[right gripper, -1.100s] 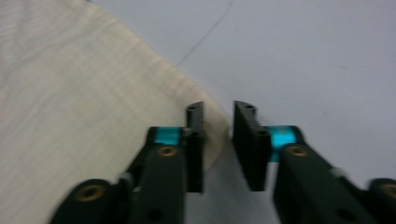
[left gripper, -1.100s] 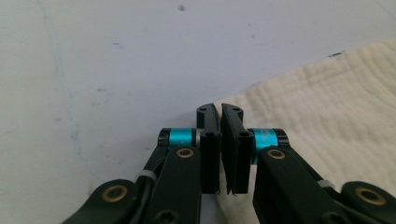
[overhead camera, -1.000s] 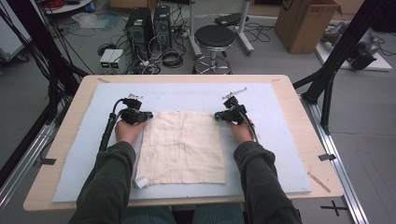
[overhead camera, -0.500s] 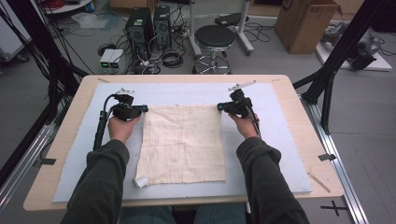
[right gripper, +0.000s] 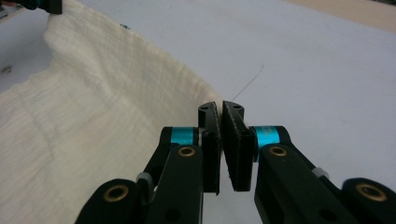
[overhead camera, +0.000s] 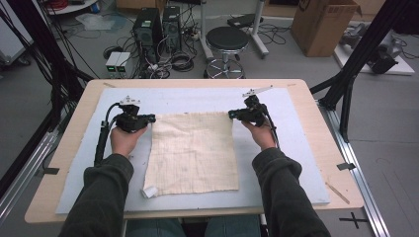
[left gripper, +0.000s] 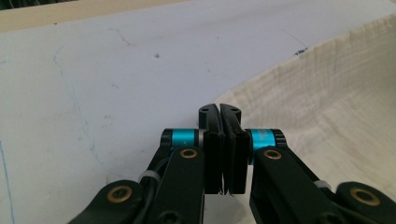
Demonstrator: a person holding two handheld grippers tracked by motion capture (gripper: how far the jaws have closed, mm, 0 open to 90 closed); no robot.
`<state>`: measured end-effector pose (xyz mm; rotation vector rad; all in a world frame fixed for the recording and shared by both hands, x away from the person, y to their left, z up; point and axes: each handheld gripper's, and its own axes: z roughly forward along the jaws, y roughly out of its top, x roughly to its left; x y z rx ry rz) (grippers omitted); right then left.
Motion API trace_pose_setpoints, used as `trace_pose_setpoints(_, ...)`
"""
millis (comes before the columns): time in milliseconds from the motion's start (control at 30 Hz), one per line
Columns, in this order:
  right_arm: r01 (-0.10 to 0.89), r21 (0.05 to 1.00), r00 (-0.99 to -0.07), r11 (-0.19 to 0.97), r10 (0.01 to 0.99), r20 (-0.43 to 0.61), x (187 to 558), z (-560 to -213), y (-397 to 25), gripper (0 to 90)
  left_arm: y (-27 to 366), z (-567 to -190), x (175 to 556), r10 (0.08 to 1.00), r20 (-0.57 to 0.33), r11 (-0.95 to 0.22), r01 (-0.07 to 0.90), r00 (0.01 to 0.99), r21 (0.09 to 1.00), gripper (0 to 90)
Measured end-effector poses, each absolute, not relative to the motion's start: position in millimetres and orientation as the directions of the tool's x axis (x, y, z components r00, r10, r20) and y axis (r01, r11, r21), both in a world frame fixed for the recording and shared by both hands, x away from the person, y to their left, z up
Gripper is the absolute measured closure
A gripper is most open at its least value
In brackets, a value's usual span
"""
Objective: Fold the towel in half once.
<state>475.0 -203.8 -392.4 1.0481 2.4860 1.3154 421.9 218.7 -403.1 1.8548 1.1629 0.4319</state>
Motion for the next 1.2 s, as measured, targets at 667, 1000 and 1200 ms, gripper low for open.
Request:
trace_pose_setpoints(667,0.44,0.808,-0.814,0.393,0.555,0.173,433.0,-386.6,-211.2,85.7,217.9,-396.6,378.6,0.806,-0.074,-0.267,0.472,0.587,0.84,87.5)
trace_pose_setpoints(1000,0.403,0.822,-0.842,0.402,0.515,0.161,411.3,-377.6,-212.6,85.7,220.0,-389.2,360.9,0.782,-0.059,-0.278,0.432,0.62,0.858,87.5)
trace_pose_setpoints(1200,0.423,0.814,-0.84,0.397,0.51,0.188,398.3,-390.5,-223.1,85.7,223.6,-398.4,347.7,0.763,-0.053,-0.302,0.428,0.644,0.852,87.6)
